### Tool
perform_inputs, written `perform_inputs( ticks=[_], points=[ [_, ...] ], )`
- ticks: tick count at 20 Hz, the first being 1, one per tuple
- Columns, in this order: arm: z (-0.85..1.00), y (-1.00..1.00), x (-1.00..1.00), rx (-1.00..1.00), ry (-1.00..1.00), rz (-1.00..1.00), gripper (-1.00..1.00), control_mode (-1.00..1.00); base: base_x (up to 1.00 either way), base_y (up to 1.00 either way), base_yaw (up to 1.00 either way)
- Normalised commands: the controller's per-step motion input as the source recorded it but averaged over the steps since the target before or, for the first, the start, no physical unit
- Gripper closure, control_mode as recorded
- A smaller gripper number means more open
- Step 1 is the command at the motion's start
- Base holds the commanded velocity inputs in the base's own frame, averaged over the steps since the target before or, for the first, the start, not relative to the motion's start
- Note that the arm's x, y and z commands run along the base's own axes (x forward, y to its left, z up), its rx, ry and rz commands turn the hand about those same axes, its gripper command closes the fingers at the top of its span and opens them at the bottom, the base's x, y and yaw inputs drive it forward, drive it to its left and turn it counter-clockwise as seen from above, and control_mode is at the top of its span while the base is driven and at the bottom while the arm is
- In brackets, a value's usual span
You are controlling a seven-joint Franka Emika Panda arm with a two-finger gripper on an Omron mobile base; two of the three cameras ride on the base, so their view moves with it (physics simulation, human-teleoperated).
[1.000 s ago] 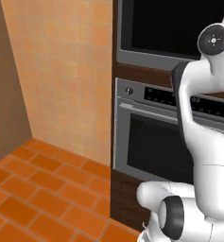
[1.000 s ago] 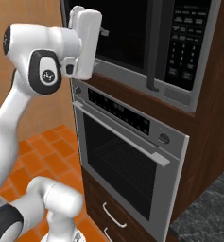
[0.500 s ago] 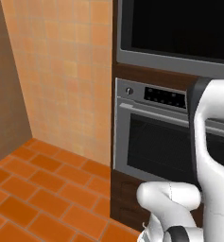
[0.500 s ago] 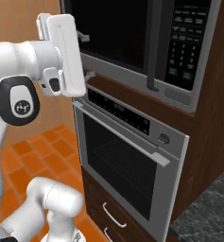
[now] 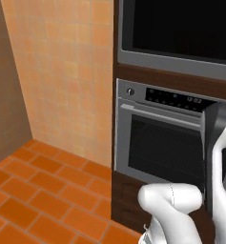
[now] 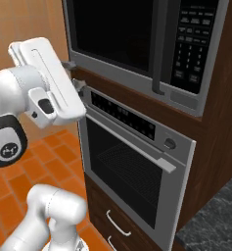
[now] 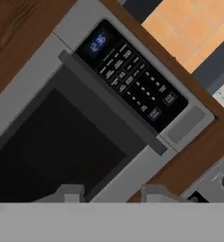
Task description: Pick the potato from the sink and place it in the bowl. Then pick the bowl and place it in the microwave. Then close the microwave door and press the start button.
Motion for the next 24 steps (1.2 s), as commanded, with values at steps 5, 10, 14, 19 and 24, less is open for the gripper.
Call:
perform_inputs(
  ticks=[5,10,14,19,24],
  points=[
    [0.0,0.0,-0.67,-0.31,0.21,0.02,1.0,-1.0,0.0,0.0,0.0],
    [0.0,-0.02,-0.33,-0.25,0.13,0.0,1.0,-1.0,0.0,0.0,0.0],
    [-0.01,-0.22,-0.03,-0.17,0.14,-0.14,1.0,-1.0,0.0,0.0,0.0],
    [-0.12,-0.34,0.07,-0.15,0.17,-0.03,1.0,-1.0,0.0,0.0,0.0],
    [-0.21,-0.4,0.51,-0.05,0.03,0.11,1.0,-1.0,0.0,0.0,0.0]
  ],
)
